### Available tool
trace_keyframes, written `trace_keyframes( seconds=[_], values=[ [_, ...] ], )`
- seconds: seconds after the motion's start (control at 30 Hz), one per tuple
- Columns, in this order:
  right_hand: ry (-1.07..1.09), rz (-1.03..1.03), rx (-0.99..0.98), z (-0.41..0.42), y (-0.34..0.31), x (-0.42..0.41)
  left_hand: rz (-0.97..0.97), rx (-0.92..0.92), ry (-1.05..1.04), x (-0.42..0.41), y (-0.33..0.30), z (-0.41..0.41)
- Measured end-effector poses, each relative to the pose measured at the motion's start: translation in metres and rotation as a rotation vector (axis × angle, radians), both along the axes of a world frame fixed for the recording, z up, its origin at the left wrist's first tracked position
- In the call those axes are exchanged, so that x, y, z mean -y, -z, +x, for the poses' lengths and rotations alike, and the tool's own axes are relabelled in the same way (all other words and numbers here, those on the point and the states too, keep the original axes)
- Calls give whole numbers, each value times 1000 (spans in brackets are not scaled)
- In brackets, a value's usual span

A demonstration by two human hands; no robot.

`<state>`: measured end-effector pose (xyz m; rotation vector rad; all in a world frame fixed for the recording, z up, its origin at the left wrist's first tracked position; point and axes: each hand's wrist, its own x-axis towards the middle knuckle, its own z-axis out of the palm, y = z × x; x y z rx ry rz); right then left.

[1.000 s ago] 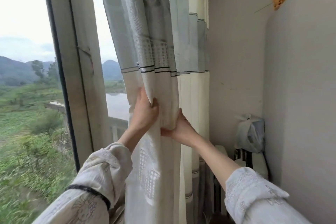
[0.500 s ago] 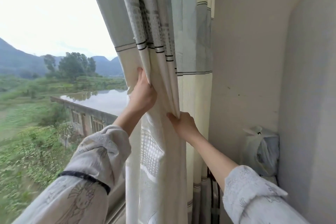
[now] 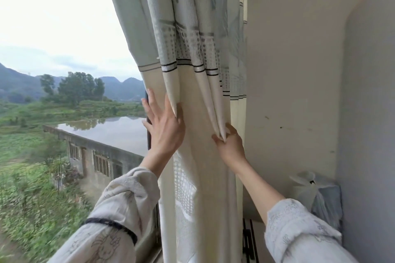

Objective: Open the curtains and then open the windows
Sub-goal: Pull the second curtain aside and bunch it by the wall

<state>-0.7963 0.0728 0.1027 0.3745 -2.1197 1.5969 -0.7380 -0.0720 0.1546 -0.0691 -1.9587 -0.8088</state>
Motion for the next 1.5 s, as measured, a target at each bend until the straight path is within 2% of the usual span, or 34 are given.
trace_keyframes(
  seconds=[0.1,0.2,0.3,0.4,0.53,0.7,0.77,0.87,0.97,1.07,1.17,1.23,1.33,1.5],
  values=[
    [22,15,-13,-40,-2,-9,137,-40,162,-11,4,-34],
    [-10,41,-48,-65,-6,-6,98,6,50,-37,-3,-61],
    [-98,33,67,-93,-6,-6,51,-1,-64,-65,-11,-91],
    [-159,-71,96,-113,-2,-20,63,-5,-36,-76,-16,-117],
    [-223,-83,78,-139,-1,-43,150,2,35,-92,-22,-148],
    [-295,-82,59,-177,1,-73,217,12,15,-123,-22,-188],
    [-308,-86,54,-196,1,-85,178,13,-10,-137,-21,-206],
    [-345,-90,47,-219,2,-95,1,9,-99,-152,-18,-229],
    [-360,-68,25,-237,2,-100,-72,33,-97,-155,-16,-254],
    [-335,18,22,-261,8,-105,-69,64,-109,-148,-17,-280],
    [-296,-26,49,-293,20,-112,-71,73,-121,-138,-15,-308],
    [-216,-57,61,-312,23,-112,-88,71,-113,-131,-15,-327],
    [-79,2,28,-339,18,-109,-124,74,-118,-124,-18,-353],
    [-153,79,118,-394,19,-94,-185,52,-86,-122,-17,-409]
  ],
)
